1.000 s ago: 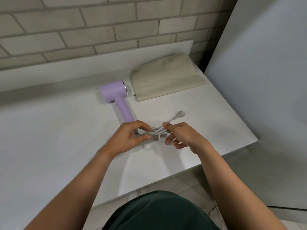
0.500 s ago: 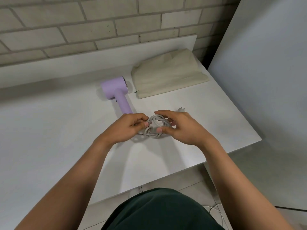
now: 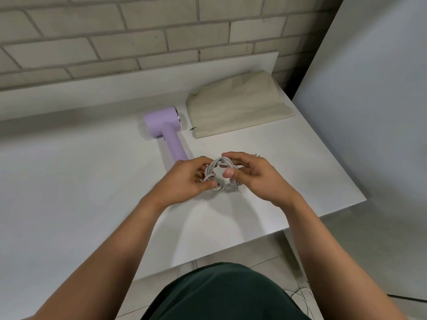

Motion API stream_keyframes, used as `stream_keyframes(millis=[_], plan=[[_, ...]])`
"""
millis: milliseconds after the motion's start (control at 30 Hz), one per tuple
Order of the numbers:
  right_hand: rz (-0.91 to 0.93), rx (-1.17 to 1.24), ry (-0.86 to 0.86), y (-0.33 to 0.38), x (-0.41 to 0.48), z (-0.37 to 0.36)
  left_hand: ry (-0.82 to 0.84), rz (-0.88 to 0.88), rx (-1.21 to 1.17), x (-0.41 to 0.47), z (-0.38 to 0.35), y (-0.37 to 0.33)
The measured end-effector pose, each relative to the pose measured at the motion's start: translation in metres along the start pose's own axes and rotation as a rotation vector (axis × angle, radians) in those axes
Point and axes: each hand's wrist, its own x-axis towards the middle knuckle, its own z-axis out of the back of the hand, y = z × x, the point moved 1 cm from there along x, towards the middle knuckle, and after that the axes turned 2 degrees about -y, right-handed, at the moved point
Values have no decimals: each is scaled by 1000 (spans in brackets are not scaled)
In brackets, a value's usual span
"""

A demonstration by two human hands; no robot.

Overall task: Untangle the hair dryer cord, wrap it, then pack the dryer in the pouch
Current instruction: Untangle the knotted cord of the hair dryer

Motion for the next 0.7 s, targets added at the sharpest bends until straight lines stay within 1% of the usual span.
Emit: stream_keyframes(millis=[67, 133, 200, 233, 300, 367, 400, 533, 600, 700], plan=[[14, -39, -6, -1, 0, 3, -74, 27, -89, 1, -3, 0], [28, -158, 47, -1, -1, 9, -110, 30, -123, 1, -4, 1], [22, -232, 121, 2, -4, 13, -135, 3, -87, -1, -5, 2], [18, -231, 131, 4, -5, 15, -142, -14, -54, -2, -6, 2], [43, -201, 69, 8, -7, 13, -146, -42, 0, -4, -6, 4], [105, -269, -26, 9, -6, 11, -140, -54, 28, -5, -7, 4], [127, -326, -41, 9, -5, 9, -134, -58, 38, -5, -7, 5], [113, -451, 19, 14, -4, 8, -100, -85, 93, -4, -6, 6], [79, -445, 44, 16, -5, 9, -86, -90, 98, -4, -5, 7], [49, -402, 34, 13, -6, 11, -83, -89, 70, -3, -6, 8]])
